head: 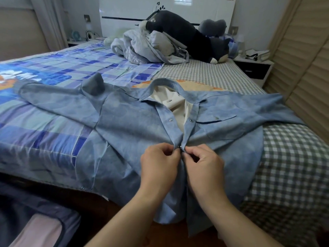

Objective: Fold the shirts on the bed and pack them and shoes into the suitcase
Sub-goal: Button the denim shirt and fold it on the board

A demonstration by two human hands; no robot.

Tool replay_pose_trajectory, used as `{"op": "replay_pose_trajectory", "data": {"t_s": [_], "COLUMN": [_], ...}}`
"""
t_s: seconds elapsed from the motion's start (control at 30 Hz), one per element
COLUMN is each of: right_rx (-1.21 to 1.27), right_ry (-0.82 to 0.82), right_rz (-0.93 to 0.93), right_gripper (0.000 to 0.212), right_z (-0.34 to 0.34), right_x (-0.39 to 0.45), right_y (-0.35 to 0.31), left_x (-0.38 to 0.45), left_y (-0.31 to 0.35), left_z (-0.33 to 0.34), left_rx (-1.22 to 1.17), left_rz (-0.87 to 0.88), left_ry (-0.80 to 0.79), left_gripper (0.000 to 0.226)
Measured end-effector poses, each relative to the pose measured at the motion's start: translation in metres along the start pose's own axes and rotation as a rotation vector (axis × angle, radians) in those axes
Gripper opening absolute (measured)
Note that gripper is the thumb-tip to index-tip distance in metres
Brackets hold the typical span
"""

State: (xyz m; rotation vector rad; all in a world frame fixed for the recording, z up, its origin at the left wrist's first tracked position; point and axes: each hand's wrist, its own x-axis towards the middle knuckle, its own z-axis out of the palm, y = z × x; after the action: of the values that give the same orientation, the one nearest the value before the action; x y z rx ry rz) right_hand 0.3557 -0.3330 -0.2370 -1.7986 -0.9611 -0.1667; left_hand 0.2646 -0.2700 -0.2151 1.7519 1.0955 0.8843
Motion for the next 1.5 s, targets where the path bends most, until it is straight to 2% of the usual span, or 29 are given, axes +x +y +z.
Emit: {"op": "replay_pose_trajectory", "data": {"t_s": [0.33,0.43,0.53,0.63,0.7,0.73,0.8,0.83,0.87,0.9,0.97,1.0,1.03,1.1,1.17,1.23,1.3,1.37,1.43,1.5], "right_rx": [-0.080,-0.171,-0.279,-0.361,-0.445,-0.548,-0.710,-0.741,-0.717,-0.664,-0.506,-0.427,-0.403,-0.411,-0.297,-0.182,-0.070,0.028,0.123,0.184], "right_ry": [-0.019,-0.027,-0.033,-0.032,-0.132,-0.246,-0.565,-0.649,-0.631,-0.532,-0.150,-0.071,-0.099,-0.235,-0.231,-0.173,-0.110,-0.044,0.022,0.107], "right_rz": [-0.075,-0.091,-0.156,-0.255,-0.294,-0.292,-0.138,-0.048,-0.005,0.005,-0.056,-0.018,0.076,0.278,0.377,0.417,0.454,0.448,0.430,0.379], "right_gripper": [0.014,0.009,0.024,0.024,0.017,0.012,0.013,0.019,0.024,0.028,0.028,0.023,0.020,0.030,0.031,0.026,0.021,0.015,0.011,0.008], "right_z": [0.000,0.000,-0.009,-0.025,-0.036,-0.039,-0.042,-0.046,-0.050,-0.053,-0.053,-0.050,-0.044,-0.025,-0.007,0.007,0.018,0.023,0.019,0.010], "right_x": [-0.004,-0.007,-0.010,-0.011,-0.013,-0.016,-0.020,-0.018,-0.012,-0.004,0.017,0.028,0.037,0.049,0.053,0.056,0.055,0.052,0.048,0.046], "right_y": [0.003,-0.001,-0.009,-0.015,-0.017,-0.018,-0.021,-0.022,-0.024,-0.026,-0.030,-0.029,-0.026,-0.012,-0.004,-0.004,-0.005,-0.008,-0.011,-0.014], "left_x": [-0.002,-0.002,-0.004,-0.007,-0.011,-0.012,-0.012,-0.011,-0.007,-0.001,0.014,0.023,0.032,0.044,0.049,0.053,0.053,0.055,0.054,0.048], "left_y": [-0.004,-0.007,-0.004,0.003,0.003,0.002,-0.001,-0.001,0.001,0.004,0.013,0.016,0.016,0.008,-0.002,-0.004,0.001,0.002,0.001,0.001], "left_z": [0.003,0.002,-0.005,-0.015,-0.018,-0.019,-0.023,-0.026,-0.030,-0.032,-0.033,-0.030,-0.024,-0.010,0.003,0.013,0.020,0.023,0.020,0.013], "left_rx": [0.156,0.220,0.292,0.298,0.396,0.488,0.663,0.698,0.679,0.622,0.400,0.306,0.263,0.309,0.337,0.331,0.271,0.060,-0.144,-0.200], "left_rz": [0.124,0.165,0.232,0.328,0.342,0.327,0.222,0.180,0.175,0.195,0.179,0.109,0.021,-0.110,-0.157,-0.161,-0.163,-0.162,-0.165,-0.098], "left_ry": [-0.037,-0.035,-0.061,-0.076,-0.198,-0.292,-0.442,-0.456,-0.401,-0.288,-0.017,0.063,0.080,0.007,-0.008,0.032,0.031,0.013,0.031,0.091], "left_gripper": [0.044,0.036,0.024,0.020,0.027,0.029,0.035,0.037,0.037,0.034,0.027,0.025,0.027,0.043,0.055,0.056,0.047,0.034,0.032,0.028]}}
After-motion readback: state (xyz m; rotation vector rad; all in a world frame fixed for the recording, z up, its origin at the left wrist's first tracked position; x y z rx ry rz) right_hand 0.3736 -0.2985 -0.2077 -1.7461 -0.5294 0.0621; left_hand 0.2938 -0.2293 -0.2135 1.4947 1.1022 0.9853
